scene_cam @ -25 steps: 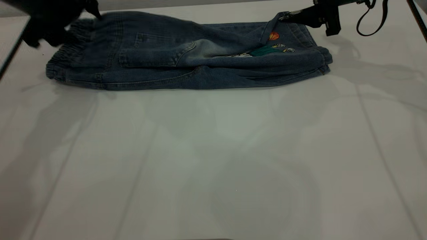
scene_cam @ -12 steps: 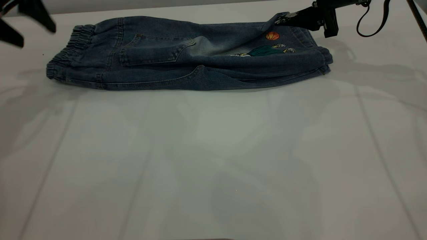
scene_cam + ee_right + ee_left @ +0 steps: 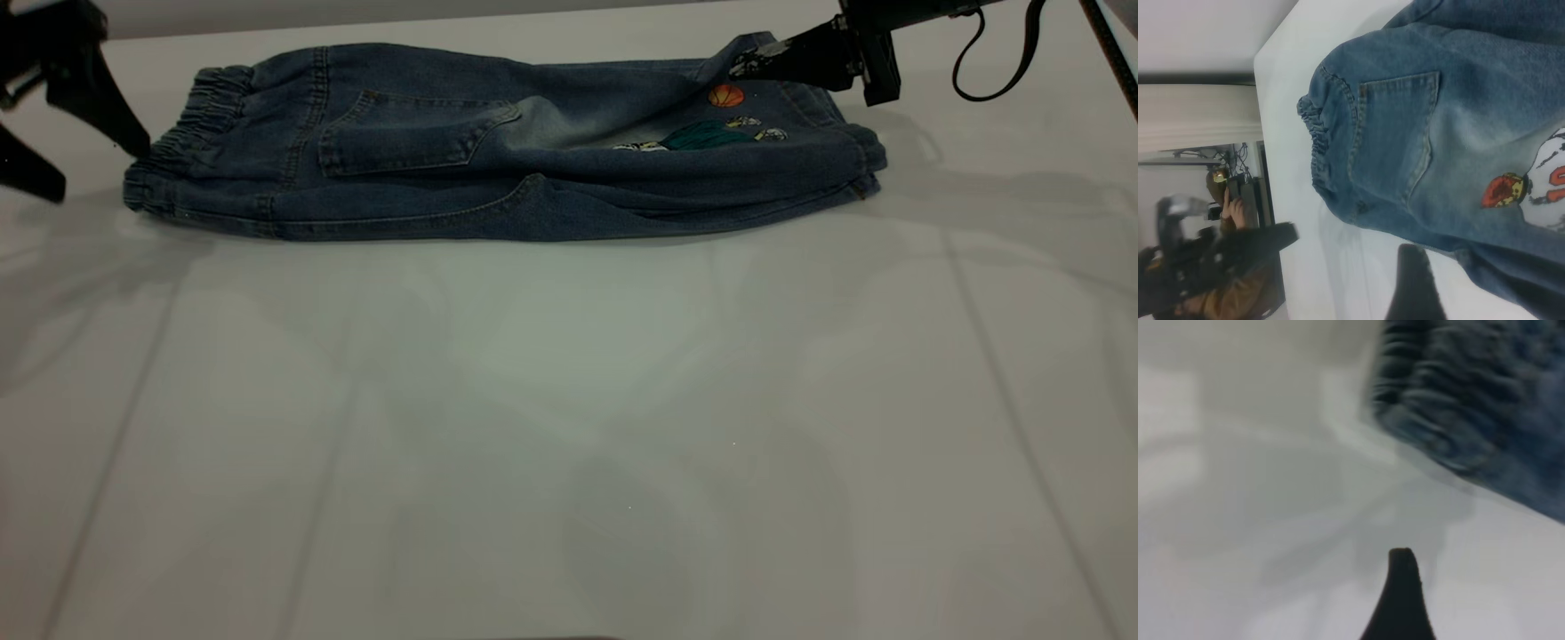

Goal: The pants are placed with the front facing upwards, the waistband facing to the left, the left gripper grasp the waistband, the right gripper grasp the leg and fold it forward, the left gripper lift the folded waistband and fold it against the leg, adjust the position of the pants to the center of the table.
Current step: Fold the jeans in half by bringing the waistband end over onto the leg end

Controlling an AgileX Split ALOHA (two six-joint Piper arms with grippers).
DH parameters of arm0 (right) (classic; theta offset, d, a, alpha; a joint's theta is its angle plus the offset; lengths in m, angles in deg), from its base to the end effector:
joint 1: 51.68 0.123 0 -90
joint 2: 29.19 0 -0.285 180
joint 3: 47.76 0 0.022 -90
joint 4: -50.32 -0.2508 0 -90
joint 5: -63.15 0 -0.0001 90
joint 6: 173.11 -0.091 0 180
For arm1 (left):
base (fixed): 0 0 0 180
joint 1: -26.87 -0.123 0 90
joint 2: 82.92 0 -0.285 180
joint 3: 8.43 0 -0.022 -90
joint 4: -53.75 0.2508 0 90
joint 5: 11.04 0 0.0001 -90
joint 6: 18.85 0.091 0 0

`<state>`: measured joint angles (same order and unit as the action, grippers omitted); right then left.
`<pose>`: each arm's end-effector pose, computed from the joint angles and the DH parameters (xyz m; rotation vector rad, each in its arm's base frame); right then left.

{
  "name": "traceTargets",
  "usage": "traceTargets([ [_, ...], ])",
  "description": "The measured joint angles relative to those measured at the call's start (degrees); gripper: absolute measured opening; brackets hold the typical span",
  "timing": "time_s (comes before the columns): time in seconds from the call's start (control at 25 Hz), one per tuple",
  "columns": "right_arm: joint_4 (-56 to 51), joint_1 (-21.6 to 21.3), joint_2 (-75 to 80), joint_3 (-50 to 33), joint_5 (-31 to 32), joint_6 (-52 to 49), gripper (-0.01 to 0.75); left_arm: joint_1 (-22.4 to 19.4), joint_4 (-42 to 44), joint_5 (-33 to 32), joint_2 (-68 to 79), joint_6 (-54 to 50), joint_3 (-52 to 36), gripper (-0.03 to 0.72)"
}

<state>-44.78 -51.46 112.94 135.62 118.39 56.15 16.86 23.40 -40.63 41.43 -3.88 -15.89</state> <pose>0.4458 0.0762 0.0893 0.4757 2.3340 1.5337 0.3934 0.0463 0.1258 -0.4568 2.7023 -0.3566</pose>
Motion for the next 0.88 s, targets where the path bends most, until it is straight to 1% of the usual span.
traceTargets([
  [0.24,-0.01,0.00,0.00,0.00,0.07,0.40,0.425,-1.07,-7.30,3.54,3.63,0.28,0.74,0.538],
  [0.52,-0.01,0.00,0.00,0.00,0.19,0.72,0.425,-1.07,-18.71,4.40,7.88,9.00,2.76,0.538],
  [0.72,-0.01,0.00,0.00,0.00,0.33,1.07,0.425,-1.07,-21.12,6.56,8.19,9.89,2.95,0.538],
  [0.88,0.05,0.00,0.00,0.00,0.33,1.13,0.425,-1.07,-22.53,6.87,10.31,9.84,3.24,0.538],
])
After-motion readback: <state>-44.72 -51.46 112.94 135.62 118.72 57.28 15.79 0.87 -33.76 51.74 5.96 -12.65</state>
